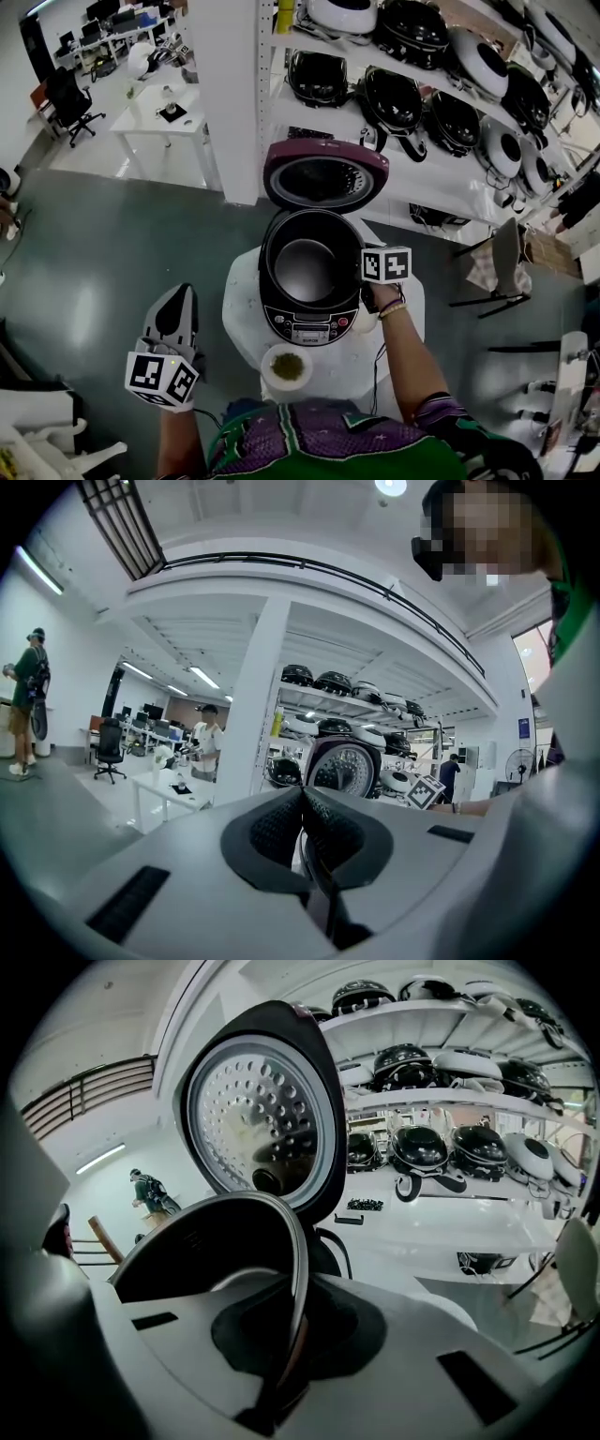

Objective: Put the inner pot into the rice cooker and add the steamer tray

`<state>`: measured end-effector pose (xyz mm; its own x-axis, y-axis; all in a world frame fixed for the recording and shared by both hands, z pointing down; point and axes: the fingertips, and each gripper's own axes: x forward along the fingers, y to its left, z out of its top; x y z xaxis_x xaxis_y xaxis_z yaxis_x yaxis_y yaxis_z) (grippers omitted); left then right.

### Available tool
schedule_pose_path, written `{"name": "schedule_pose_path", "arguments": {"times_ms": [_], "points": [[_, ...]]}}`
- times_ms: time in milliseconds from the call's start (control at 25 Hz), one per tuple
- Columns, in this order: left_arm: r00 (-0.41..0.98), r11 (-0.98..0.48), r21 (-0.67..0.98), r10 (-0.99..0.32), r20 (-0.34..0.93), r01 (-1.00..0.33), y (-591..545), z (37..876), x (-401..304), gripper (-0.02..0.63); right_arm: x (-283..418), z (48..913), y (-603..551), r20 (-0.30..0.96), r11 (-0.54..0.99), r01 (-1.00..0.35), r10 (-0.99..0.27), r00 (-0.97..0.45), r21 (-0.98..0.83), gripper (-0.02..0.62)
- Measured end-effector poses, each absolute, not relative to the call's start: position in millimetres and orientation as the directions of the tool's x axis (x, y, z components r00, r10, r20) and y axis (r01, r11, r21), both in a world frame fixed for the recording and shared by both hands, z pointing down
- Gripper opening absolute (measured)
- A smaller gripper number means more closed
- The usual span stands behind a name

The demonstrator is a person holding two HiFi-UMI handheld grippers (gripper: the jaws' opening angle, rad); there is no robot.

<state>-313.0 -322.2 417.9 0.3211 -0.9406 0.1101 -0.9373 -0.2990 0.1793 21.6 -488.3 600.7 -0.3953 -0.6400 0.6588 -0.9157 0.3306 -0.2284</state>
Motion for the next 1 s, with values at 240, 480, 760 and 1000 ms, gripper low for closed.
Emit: {"name": "schedule_pose_path", "arguments": {"times_ms": [240, 480, 760, 1000], "points": [[0.315, -0.29, 0.184, -0.941, 0.127, -0.939, -325.8, 422.8, -315.5, 0.021, 20.0, 620.1, -491.9, 0.685, 0.322, -0.927, -0.631, -0.364, -0.195, 0.017], [0.31, -0.285, 0.179, -0.941, 0.135, -0.942, -325.9, 422.2, -319.1, 0.021, 19.4, 630.5, -492.5, 0.692, 0.321, -0.934, -0.639, -0.335, -0.156, 0.02], [0.316, -0.291, 0.177, -0.939, 0.134, -0.94, -324.8, 425.7, -321.7, 0.021, 17.4, 633.3, -493.4, 0.696, 0.344, -0.938, -0.663, -0.276, -0.044, 0.028], [0.324, -0.3, 0.17, -0.936, 0.137, -0.939, -326.1, 425.9, -321.2, 0.021, 10.4, 636.3, -491.5, 0.704, 0.42, -0.901, -0.673, -0.227, 0.112, 0.043]]}}
